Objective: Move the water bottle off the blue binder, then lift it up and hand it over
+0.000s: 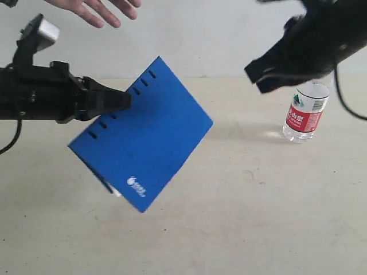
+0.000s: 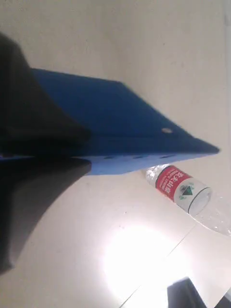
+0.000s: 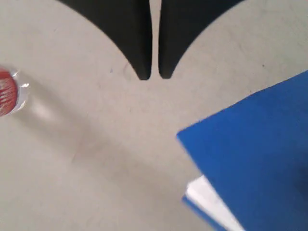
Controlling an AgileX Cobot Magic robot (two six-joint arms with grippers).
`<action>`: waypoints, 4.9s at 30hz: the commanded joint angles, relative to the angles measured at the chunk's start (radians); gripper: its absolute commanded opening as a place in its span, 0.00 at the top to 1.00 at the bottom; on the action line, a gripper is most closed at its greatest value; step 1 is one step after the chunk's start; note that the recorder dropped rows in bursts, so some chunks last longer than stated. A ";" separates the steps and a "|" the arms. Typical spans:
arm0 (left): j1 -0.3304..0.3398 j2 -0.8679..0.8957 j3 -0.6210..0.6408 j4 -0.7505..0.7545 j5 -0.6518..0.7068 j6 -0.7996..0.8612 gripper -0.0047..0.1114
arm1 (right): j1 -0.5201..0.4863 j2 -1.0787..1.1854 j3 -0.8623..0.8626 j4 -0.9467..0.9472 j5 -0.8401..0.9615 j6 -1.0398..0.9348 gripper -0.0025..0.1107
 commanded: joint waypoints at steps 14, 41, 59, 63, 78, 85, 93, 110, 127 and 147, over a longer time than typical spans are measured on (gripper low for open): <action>0.002 -0.611 0.362 0.005 -0.100 -0.044 0.92 | 0.000 -0.491 -0.004 -0.506 0.127 0.214 0.98; 0.002 -0.970 0.452 0.356 -0.550 -0.492 0.92 | 0.000 -0.805 0.228 -0.861 0.197 0.591 0.98; 0.002 -1.425 0.404 1.045 -0.380 -0.881 0.92 | 0.000 -1.274 0.228 -0.795 0.397 0.595 0.98; 0.002 -1.420 0.483 1.421 -0.419 -1.303 0.92 | 0.000 -1.361 0.252 -0.797 0.336 0.647 0.98; 0.002 -1.404 0.583 1.599 -0.357 -1.588 0.92 | 0.000 -1.394 0.850 -0.706 -0.497 0.958 0.98; 0.024 -1.404 0.608 2.001 -0.304 -1.975 0.92 | 0.000 -1.394 1.100 -0.704 -0.583 1.055 0.98; 0.037 -1.402 0.688 2.233 -0.337 -2.196 0.92 | 0.000 -1.394 1.205 -0.704 -0.556 1.141 0.98; 0.037 -1.401 0.769 2.188 -0.474 -2.153 0.92 | 0.000 -1.394 1.205 -0.969 -0.560 1.289 0.98; 0.037 -1.401 0.769 2.163 -0.526 -2.273 0.92 | -0.022 -1.406 1.205 -0.972 -0.393 1.484 0.98; 0.037 -1.401 0.769 2.163 -0.526 -2.273 0.92 | -0.397 -1.406 1.205 -1.246 -0.593 0.994 0.98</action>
